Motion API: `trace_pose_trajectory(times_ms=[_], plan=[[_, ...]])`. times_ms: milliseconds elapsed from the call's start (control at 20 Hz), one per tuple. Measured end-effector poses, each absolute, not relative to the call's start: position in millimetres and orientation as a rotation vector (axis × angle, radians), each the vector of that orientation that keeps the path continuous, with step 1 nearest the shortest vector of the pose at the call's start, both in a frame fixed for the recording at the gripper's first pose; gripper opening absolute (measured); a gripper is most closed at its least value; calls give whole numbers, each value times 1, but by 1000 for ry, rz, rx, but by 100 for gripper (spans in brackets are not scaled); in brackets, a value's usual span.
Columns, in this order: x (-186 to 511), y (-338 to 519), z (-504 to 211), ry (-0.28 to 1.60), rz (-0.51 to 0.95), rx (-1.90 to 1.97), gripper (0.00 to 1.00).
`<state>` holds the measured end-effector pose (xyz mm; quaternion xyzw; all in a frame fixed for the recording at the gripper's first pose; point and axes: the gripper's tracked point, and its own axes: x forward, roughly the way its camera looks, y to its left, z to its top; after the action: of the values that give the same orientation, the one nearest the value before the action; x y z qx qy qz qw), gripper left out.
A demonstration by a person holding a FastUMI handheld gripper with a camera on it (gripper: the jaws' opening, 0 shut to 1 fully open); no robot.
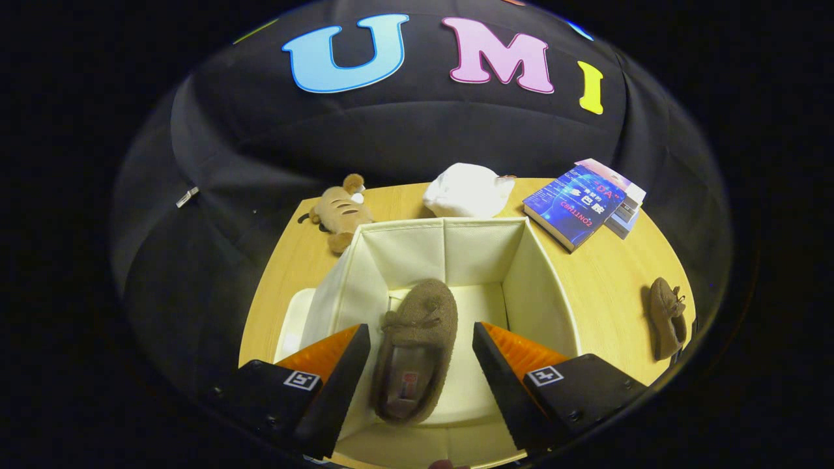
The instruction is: Open the storage box then place both shoes into the box .Put the left shoe in first, then the right shoe, with the right side of both shoes facing outward in a uniform manner.
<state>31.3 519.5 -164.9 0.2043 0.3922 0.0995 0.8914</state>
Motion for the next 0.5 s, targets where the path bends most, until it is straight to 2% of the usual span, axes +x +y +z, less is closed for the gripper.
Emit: trace_pose_trajectory(times_ms=[500], plan=[[36,450,-60,487,335,441,99]])
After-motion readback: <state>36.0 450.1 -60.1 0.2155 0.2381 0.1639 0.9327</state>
